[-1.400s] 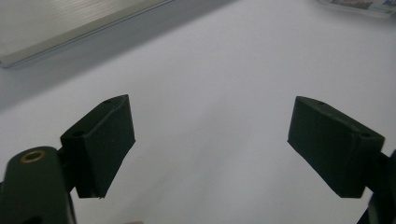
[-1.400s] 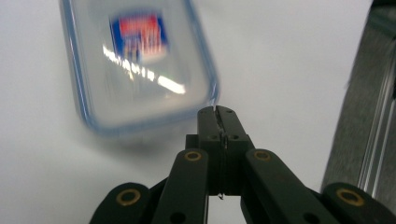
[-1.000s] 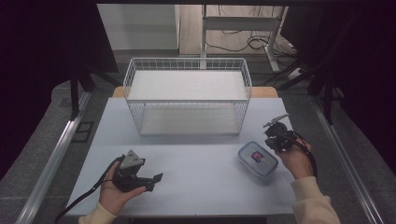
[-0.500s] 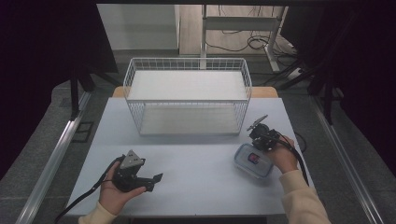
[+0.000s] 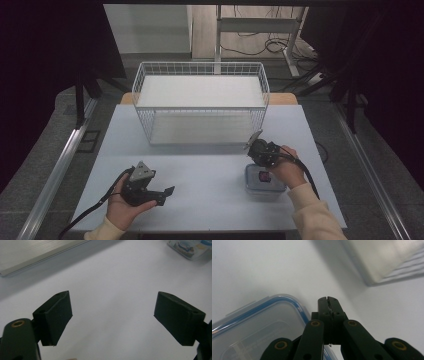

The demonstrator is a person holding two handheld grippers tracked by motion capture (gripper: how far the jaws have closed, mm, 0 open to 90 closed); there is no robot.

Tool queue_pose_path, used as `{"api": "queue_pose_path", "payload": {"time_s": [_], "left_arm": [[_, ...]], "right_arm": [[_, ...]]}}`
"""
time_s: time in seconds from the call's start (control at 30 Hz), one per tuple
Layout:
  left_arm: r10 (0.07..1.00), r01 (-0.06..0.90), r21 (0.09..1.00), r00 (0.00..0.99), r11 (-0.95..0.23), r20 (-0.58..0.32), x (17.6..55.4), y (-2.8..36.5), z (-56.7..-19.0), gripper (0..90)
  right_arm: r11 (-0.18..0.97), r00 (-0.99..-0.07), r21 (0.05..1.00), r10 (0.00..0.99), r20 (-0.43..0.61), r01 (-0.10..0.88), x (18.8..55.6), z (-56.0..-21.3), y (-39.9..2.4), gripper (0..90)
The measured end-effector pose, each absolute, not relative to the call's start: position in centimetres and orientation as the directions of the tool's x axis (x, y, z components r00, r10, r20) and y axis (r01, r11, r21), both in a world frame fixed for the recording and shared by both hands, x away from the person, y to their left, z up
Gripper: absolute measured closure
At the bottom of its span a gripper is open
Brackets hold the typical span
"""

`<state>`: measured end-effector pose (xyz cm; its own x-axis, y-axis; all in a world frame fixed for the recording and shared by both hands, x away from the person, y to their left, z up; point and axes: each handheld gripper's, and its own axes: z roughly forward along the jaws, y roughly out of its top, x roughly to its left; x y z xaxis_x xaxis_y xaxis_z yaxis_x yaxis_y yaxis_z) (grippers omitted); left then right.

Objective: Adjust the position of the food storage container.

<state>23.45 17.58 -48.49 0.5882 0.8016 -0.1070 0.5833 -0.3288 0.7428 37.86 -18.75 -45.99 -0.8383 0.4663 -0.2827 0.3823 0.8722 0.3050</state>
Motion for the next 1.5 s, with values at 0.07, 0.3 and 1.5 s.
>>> {"api": "queue_pose_path", "payload": {"time_s": [0.07, 0.3, 1.5], "left_arm": [[0.802, 0.583, 0.743, 0.588, -0.328, -0.107, 23.4, 17.6, -48.5, 14.3], [0.805, 0.585, 0.746, 0.583, -0.319, -0.112, 23.5, 17.7, -48.4, 14.3], [0.804, 0.590, 0.737, 0.585, -0.329, -0.109, 23.5, 17.3, -48.9, 14.2]], "right_arm": [[0.851, -0.814, 0.347, 0.499, -0.299, 0.394, 37.4, -45.0, -19.4, 89.4], [0.719, -0.694, 0.459, 0.671, -0.261, 0.523, 35.2, -42.7, -23.8, 89.4], [0.598, -0.649, 0.437, 0.759, -0.040, 0.672, 31.0, -46.6, -26.1, 89.4]]}}
